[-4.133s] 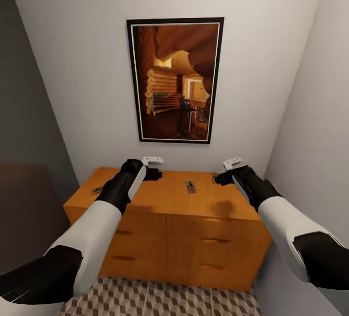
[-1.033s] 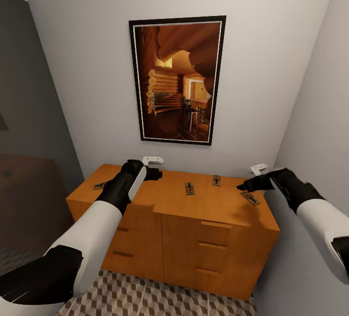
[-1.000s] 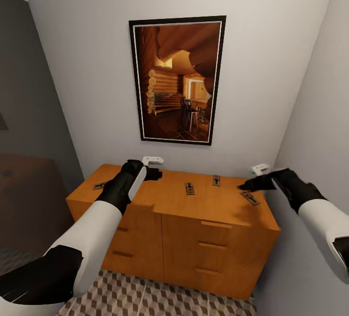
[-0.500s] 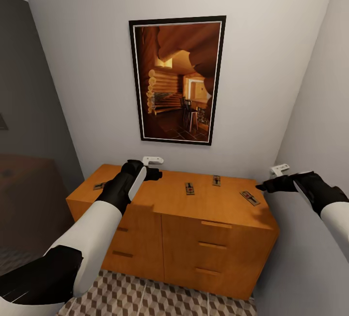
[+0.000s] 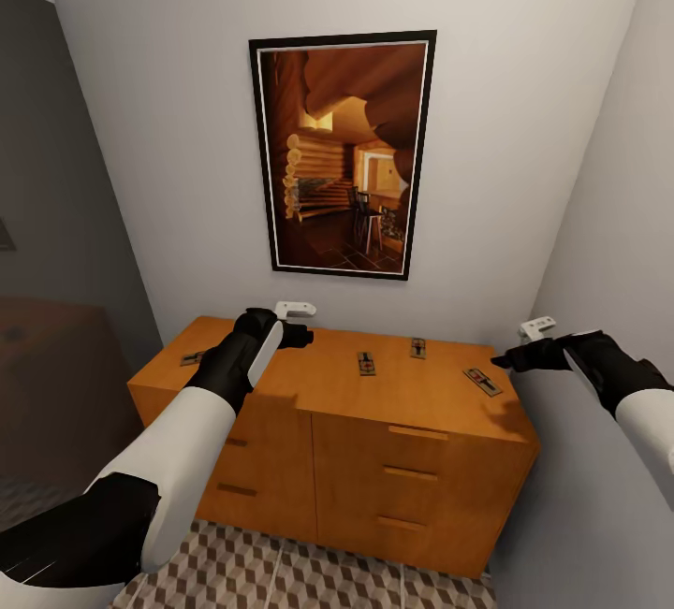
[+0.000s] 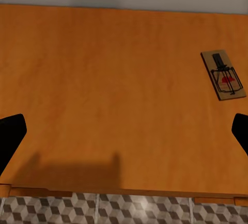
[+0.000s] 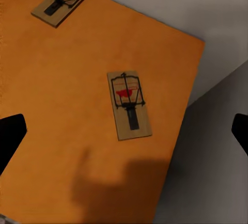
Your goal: Take the four mousetraps from the cabinet in the bathroom and place them on the bathroom floor. Make sure all four end up on the same floor surface, and ensure that at least two of them are either under or directly next to the same bathroom sink.
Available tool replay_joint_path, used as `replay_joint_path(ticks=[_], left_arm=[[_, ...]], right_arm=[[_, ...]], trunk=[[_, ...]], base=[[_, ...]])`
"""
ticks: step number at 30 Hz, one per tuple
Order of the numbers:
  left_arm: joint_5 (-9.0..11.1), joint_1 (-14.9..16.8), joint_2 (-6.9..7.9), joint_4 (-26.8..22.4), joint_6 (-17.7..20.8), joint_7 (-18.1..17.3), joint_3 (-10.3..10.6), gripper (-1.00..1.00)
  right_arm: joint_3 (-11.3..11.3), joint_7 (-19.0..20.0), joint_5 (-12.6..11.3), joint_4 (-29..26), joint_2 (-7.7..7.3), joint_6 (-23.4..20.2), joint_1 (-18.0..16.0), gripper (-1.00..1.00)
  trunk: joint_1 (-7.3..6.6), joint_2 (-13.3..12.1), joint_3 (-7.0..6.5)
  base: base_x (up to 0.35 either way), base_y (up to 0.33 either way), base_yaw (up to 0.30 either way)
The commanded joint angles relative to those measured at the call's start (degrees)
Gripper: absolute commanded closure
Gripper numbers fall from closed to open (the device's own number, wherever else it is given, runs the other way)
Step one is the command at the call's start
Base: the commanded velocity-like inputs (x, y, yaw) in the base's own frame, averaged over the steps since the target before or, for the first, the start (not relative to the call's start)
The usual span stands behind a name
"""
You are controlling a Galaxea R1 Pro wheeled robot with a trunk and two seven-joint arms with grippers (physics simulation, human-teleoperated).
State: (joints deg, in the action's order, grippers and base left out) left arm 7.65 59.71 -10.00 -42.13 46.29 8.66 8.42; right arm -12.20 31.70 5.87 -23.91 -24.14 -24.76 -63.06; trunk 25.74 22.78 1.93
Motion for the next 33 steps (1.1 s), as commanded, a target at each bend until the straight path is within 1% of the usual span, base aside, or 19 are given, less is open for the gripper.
replay_joint_path(ticks=[1, 9, 26, 33], left_arm=[[0.61, 0.08, 0.0, -0.05, 0.2, 0.54, 0.11, -1.0], [0.61, 0.07, 0.0, 0.01, 0.2, 0.53, 0.11, -1.0], [0.61, 0.06, 0.0, 0.02, 0.11, 0.52, 0.11, -1.0], [0.61, 0.06, 0.0, 0.03, 0.11, 0.43, 0.15, -1.0]], right_arm=[[-0.05, 0.39, 0.63, -0.13, 0.0, -0.13, -0.04, -1.0], [-0.1, 0.45, 0.79, -0.16, 0.38, -0.07, -0.04, -1.0], [-0.11, 0.46, 0.97, -0.17, 0.66, 0.39, -0.03, -1.0], [-0.18, 0.47, 0.98, -0.17, 0.67, 0.33, -0.04, -1.0]], trunk=[[0.04, 0.14, 0.14], [0.04, 0.14, 0.14], [0.04, 0.14, 0.14], [0.04, 0.14, 0.14]], base=[[0.0, 0.0, 0.0], [0.0, 0.0, 0.0], [0.0, -0.002, 0.0], [0.039, -0.176, 0.0]])
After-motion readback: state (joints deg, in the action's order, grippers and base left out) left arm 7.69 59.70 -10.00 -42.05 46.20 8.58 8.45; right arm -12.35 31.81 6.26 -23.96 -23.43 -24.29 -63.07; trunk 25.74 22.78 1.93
